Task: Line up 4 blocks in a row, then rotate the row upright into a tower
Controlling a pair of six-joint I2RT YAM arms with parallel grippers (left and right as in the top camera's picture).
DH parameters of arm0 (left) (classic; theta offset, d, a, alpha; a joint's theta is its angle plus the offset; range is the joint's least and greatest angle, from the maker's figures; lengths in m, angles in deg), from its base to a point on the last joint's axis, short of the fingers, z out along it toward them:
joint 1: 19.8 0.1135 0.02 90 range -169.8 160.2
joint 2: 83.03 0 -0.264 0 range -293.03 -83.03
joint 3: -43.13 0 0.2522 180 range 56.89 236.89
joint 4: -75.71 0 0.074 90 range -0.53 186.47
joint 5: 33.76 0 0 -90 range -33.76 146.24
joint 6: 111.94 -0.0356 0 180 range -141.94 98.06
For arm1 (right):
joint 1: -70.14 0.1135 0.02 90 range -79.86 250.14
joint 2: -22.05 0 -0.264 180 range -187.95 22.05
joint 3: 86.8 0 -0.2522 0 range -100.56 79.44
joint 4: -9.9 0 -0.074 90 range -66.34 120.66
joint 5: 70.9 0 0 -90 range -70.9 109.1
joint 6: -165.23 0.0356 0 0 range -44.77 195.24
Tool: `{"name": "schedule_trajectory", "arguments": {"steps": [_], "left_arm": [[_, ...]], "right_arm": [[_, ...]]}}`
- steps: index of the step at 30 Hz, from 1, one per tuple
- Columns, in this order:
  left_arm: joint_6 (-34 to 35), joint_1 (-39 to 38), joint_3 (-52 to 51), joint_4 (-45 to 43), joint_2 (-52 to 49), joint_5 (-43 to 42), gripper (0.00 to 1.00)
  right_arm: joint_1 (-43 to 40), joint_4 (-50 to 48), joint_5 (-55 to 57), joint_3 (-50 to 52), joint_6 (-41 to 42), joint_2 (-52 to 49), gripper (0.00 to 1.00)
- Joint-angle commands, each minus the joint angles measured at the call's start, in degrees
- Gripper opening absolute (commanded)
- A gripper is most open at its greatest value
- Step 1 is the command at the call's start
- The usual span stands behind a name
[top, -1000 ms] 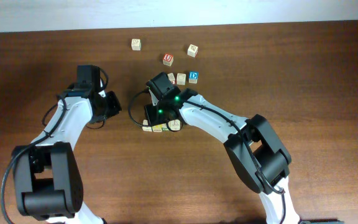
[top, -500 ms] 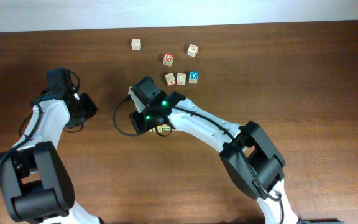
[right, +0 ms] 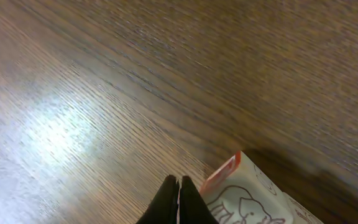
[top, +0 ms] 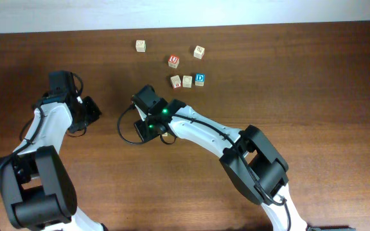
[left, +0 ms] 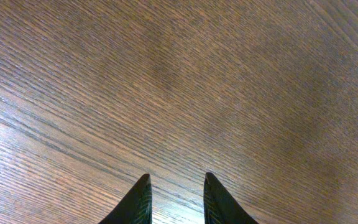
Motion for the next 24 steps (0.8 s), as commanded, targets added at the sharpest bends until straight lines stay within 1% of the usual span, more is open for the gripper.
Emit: {"name": "schedule_trajectory", "arguments": {"steps": [1,7,11,14,16,19,24], "left_arm": [[0.55,0.24,1.05,0.28,-0.50,0.20,0.25],[0.55,0.24,1.05,0.28,-0.50,0.20,0.25],[0.55,0.24,1.05,0.31,-0.50,0.20,0.25],[0.55,0.24,1.05,0.94,-0.50,0.20,0.25],[0.55,0.22,1.05,0.94,-0.50,0.17,0.25],[0.55,0.15,1.05,0.98,-0.50,-1.31,0.24],[0.55,-3.10,1.05,1.05,-0.50,-1.95,0.23]], "right_arm": [[0.63,0.42,2.67,-0.87,0.76,-0.63,0.05],[0.63,0.90,2.58,-1.18,0.87,-0.44,0.05],[-0.09,6.60,2.86,-8.52,-0.94,1.73,0.04],[-3.76,12.85,2.86,-13.33,-0.83,2.54,0.05],[-7.37,15.50,4.68,-13.25,1.92,2.10,0.05],[-11.61,16.85,4.98,-11.82,3.23,-0.72,0.04],[-11.80,17.94,3.69,-10.34,5.01,-3.26,0.04]]}}
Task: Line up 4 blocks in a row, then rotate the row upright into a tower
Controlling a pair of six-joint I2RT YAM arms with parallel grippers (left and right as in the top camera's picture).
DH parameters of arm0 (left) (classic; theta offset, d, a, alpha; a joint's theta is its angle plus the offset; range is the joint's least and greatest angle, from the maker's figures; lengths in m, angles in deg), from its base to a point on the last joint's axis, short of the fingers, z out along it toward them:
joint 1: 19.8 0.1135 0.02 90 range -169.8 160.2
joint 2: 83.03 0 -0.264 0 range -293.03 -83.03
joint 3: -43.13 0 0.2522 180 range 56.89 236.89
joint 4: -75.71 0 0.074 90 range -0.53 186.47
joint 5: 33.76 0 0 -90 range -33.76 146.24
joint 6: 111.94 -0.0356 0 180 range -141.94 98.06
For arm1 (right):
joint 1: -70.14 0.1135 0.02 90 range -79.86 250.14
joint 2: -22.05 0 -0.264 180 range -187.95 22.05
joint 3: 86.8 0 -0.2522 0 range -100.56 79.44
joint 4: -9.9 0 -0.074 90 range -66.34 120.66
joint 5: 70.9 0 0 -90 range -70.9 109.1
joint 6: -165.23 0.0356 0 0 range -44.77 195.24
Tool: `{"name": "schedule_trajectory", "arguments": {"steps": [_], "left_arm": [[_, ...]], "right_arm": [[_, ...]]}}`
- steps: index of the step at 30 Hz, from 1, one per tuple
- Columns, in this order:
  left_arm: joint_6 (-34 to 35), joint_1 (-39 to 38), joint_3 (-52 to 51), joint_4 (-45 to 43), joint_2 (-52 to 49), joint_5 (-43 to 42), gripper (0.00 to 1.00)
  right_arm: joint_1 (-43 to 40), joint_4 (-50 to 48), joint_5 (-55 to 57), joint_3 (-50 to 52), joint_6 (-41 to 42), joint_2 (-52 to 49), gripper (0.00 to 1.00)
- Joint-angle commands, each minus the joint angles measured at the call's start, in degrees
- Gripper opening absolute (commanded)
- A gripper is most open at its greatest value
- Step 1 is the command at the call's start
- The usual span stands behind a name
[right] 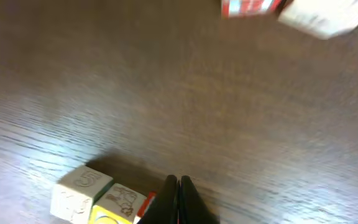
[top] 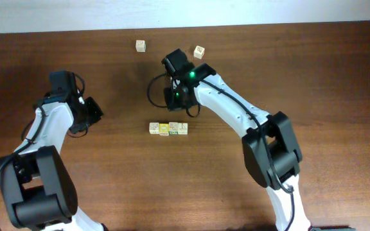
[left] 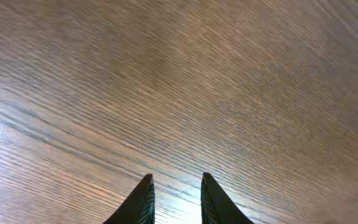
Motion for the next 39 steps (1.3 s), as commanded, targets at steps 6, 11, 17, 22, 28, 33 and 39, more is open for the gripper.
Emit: {"name": "schedule_trajectory", "arguments": {"steps": [6,11,17,22,28,33,39], "left_arm": [[0.55,-8.02,1.05,-1.09,-0.50,-0.85,0.23],[0.52,-10.51,1.05,-1.44,-0.50,-0.39,0.22],[0.55,-10.73,1.05,-1.57,-0.50,-0.44,0.22],[0.55,-10.73,1.05,-1.55,-0.50,-0.42,0.22],[0.52,-10.73,1.05,-1.55,-0.50,-0.42,0.22],[0.52,-10.73,1.05,-1.44,-0.50,-0.42,0.22],[0.52,-10.73,1.05,-1.44,-0.50,-0.42,0.22]], "right_arm": [[2.19,0.76,-1.90,1.75,1.53,-2.69,0.04],[3.43,1.88,-1.90,1.75,1.99,-2.73,0.04],[4.46,2.71,-1.86,1.75,1.99,-2.78,0.04],[4.48,3.17,-1.86,1.75,2.32,-2.78,0.04],[1.64,1.46,1.11,0.35,2.62,-2.75,0.06],[-1.64,4.63,-0.35,0.24,2.58,-2.75,0.06],[-0.72,7.23,-0.37,0.61,2.56,-2.75,0.04]]}}
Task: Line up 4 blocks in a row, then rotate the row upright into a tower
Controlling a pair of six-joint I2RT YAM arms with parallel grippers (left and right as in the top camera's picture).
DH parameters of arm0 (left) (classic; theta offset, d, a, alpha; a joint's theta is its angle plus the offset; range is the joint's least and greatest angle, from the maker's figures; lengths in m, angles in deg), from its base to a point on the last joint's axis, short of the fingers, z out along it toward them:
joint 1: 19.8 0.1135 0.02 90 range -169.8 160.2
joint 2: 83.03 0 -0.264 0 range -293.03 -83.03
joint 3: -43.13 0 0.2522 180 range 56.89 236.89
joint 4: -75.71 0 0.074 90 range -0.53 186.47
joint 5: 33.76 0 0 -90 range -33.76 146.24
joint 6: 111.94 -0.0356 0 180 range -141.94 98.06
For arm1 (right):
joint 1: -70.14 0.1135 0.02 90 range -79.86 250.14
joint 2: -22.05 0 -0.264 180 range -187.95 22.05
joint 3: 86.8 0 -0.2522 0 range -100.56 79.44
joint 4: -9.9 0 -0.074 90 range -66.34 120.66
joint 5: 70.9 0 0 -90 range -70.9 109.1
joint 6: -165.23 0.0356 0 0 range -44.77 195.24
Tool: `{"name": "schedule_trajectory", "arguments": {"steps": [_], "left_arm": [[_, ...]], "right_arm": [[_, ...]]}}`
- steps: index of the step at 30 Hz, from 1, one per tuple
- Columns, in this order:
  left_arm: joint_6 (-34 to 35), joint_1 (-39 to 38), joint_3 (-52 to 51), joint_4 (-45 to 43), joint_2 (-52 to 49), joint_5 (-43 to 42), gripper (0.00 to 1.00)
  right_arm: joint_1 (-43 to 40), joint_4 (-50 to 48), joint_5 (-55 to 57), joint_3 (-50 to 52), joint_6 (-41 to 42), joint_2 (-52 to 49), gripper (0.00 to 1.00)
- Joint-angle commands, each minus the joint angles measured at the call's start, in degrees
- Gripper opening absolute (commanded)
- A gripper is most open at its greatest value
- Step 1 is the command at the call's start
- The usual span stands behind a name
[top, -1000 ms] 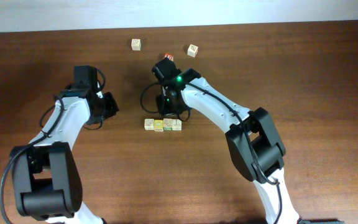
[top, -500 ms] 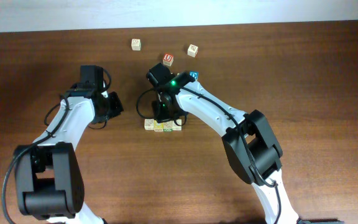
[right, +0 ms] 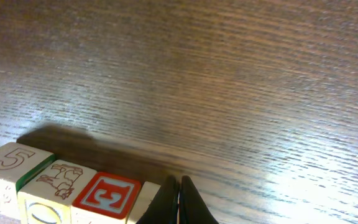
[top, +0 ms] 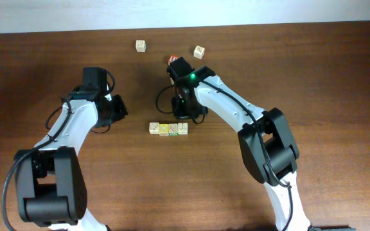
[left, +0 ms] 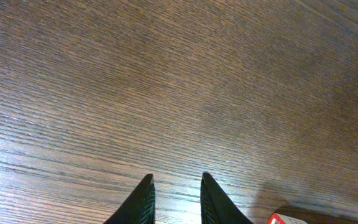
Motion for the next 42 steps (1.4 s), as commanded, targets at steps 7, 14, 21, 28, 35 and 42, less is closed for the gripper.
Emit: {"name": "schedule_trajectory", "arguments": {"steps": [7,14,21,28,35,42], "left_arm": [[0.52,-0.11,1.05,-0.11,-0.50,0.00,0.23],[0.52,-0.11,1.05,-0.09,-0.50,0.00,0.23],[0.52,-0.11,1.05,-0.09,-0.50,0.00,0.23],[0.52,-0.11,1.05,-0.11,-0.50,-0.02,0.23],[0.52,-0.11,1.05,-0.13,-0.50,0.00,0.23],[0.52,-0.11,1.05,-0.13,-0.50,0.00,0.23]], "right_arm": [[1.77,1.18,-0.31,-0.70,-1.53,-0.90,0.05],[1.81,1.44,-0.98,-0.70,-2.56,-0.90,0.05],[2.91,1.42,-1.20,-0.70,-4.09,-0.90,0.04],[2.82,-0.04,0.11,-0.76,-3.85,-0.90,0.04],[0.24,20.85,-1.44,-21.20,-3.85,-0.15,0.05],[2.93,24.50,-1.95,-9.44,-0.59,-0.17,0.05]]}}
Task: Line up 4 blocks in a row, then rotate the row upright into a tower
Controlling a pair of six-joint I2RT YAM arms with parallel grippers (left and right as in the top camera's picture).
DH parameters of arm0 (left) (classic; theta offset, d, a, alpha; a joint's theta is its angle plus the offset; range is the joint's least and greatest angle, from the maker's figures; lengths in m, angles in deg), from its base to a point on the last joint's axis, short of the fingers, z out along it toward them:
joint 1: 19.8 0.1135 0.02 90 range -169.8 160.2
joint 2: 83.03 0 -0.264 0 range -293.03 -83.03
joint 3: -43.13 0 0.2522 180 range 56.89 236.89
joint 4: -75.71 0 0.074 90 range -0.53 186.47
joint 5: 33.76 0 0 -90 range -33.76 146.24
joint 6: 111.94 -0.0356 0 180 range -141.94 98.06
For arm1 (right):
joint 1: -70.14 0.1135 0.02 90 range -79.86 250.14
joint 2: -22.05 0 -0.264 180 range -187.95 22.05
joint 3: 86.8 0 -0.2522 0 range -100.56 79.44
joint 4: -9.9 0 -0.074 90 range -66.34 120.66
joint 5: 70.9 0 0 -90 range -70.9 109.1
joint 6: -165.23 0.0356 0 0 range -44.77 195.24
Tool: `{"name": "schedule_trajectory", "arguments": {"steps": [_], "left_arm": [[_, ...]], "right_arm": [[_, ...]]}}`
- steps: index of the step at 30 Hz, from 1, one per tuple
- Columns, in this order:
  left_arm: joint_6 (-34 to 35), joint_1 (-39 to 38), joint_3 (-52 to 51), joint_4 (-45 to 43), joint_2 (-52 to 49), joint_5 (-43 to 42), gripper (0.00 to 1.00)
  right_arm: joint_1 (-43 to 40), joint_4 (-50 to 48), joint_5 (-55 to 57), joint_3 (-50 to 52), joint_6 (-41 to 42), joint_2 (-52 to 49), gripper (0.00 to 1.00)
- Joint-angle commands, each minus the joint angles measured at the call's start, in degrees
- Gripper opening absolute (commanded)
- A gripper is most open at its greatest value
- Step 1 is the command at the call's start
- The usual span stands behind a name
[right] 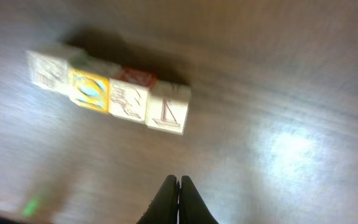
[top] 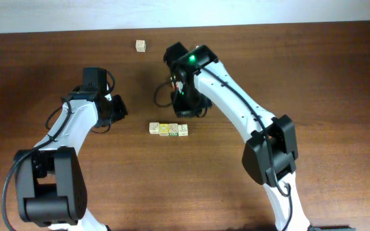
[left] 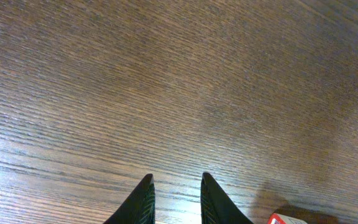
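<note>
Four small wooden blocks (top: 169,129) lie in a tight row at mid-table; the right wrist view shows the same row (right: 110,93), blurred, with pictures on top. My right gripper (right: 179,182) is shut on nothing, some way above and behind the row, and its arm (top: 188,96) stands just behind the row in the overhead view. To the left of the row, my left gripper (top: 115,109) is open over bare wood (left: 176,186). A red-edged block corner (left: 291,219) shows at the lower right of the left wrist view.
One more loose block (top: 140,45) sits at the back of the brown wooden table (top: 313,96). The right arm's upper links (top: 236,122) slant across the table right of the row. A white wall strip (top: 268,9) runs behind the table's far edge.
The right gripper, still shut, is farther from the row: the blocks were close at the bottom left of its view and now show as a whole, smaller row. The left arm has not moved.
At first the right gripper was shut low at mid-table, with a loose cluster of blocks behind it. Then it was at the back and the row of four lay in view. The left arm then stood nearer the row. Now the right gripper is higher.
</note>
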Motion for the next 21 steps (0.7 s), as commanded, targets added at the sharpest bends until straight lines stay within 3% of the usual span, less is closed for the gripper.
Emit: {"name": "schedule_trajectory", "arguments": {"steps": [1,10,21], "left_arm": [[0.52,-0.11,1.05,-0.11,-0.50,0.00,0.23],[0.52,-0.11,1.05,-0.11,-0.50,0.02,0.23],[0.52,-0.11,1.05,-0.11,-0.50,0.00,0.23]], "right_arm": [[1.86,-2.38,-1.55,8.57,1.97,-0.13,0.05],[3.98,-13.40,-4.44,18.05,2.21,-0.13,0.05],[3.98,-15.78,-3.96,18.64,2.16,-0.13,0.04]]}}
